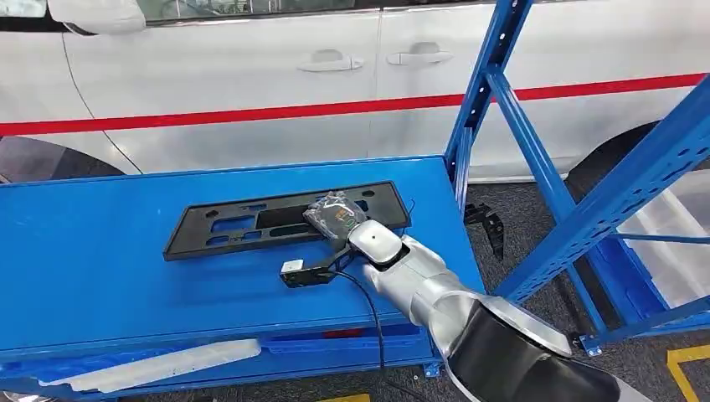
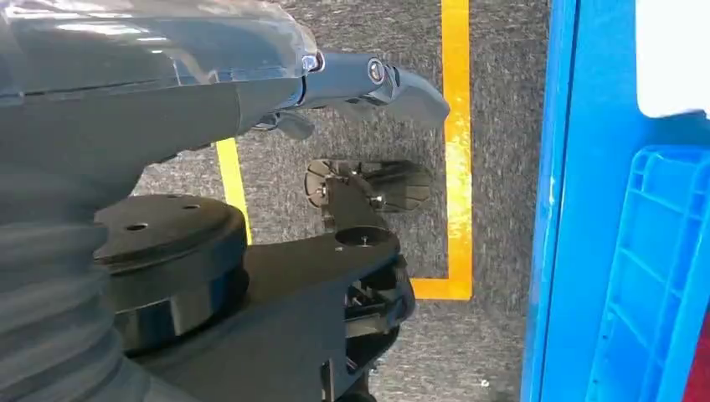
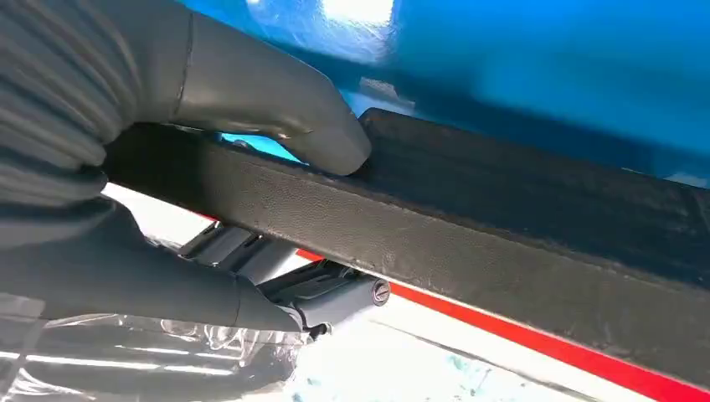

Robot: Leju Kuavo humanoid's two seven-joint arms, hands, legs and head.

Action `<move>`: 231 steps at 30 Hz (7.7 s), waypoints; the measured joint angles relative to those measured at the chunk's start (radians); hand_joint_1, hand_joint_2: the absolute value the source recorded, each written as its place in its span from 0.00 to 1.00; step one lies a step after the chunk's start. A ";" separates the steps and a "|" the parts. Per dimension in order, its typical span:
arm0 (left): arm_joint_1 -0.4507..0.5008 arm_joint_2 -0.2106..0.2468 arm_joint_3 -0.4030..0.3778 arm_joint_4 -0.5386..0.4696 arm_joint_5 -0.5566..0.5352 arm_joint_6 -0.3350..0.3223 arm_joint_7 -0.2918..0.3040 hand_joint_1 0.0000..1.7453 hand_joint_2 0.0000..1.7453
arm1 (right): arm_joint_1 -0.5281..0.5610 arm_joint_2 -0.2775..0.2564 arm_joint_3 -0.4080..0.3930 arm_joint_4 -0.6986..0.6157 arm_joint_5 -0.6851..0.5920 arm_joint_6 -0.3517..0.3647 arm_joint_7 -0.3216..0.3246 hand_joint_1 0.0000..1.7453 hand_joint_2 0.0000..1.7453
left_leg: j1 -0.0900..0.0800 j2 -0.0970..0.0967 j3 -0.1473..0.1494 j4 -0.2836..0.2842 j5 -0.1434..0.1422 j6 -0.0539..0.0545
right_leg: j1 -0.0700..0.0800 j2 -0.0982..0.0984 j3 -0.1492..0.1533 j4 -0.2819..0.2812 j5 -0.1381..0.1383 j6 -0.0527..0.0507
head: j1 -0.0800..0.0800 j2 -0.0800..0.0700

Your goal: Take the parts from the cabinet and place them on the table.

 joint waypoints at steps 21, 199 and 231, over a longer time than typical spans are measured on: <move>0.012 0.002 0.010 0.000 0.008 -0.012 0.008 0.00 1.00 | 0.023 0.002 -0.001 -0.008 0.022 0.011 0.005 1.00 1.00 | 0.003 0.005 0.085 0.008 -0.073 -0.021 | 0.004 -0.011 -0.021 0.034 0.007 -0.024 | 0.001 0.000; 0.011 0.013 -0.021 0.000 -0.127 0.005 -0.029 0.00 1.00 | -0.035 -0.518 -0.240 -0.567 0.019 0.050 -0.198 1.00 1.00 | -0.028 0.003 -0.034 0.336 -0.267 0.019 | 0.038 -0.018 -0.004 0.009 0.013 -0.071 | 0.001 0.000; -0.020 0.013 -0.027 0.000 -0.144 0.050 -0.058 0.00 1.00 | -0.322 -0.603 0.004 -0.479 -0.328 -0.068 -0.146 1.00 1.00 | -0.039 0.013 0.065 0.041 -0.090 0.057 | 0.047 -0.042 -0.036 0.013 0.043 -0.034 | 0.001 0.000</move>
